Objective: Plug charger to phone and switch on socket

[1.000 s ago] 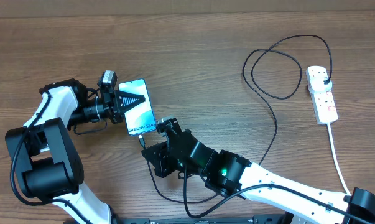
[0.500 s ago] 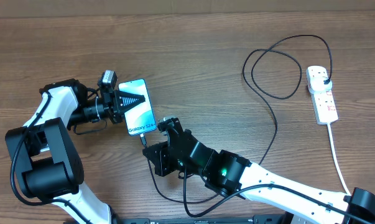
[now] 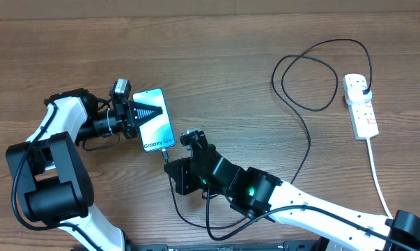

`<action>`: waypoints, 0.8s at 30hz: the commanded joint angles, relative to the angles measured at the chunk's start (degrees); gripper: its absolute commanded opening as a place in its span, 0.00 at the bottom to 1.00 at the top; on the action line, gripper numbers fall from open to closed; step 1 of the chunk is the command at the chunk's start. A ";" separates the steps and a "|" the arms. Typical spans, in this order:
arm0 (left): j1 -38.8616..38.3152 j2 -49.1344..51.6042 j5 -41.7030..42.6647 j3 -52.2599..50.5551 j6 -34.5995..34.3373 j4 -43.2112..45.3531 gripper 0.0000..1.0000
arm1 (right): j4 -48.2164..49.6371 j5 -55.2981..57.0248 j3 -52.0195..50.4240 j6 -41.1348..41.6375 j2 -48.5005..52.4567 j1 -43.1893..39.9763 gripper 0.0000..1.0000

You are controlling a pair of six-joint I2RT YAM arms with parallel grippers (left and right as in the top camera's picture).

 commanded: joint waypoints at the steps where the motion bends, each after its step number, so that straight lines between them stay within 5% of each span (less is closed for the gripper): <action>1: -0.11 -0.66 2.69 0.02 0.79 -0.13 0.04 | 0.46 1.25 -0.24 0.76 -0.76 -0.55 0.04; 24: -0.13 -0.66 2.71 0.02 0.70 2.23 0.04 | 0.55 -5.25 -0.24 -1.88 -0.76 -0.48 0.04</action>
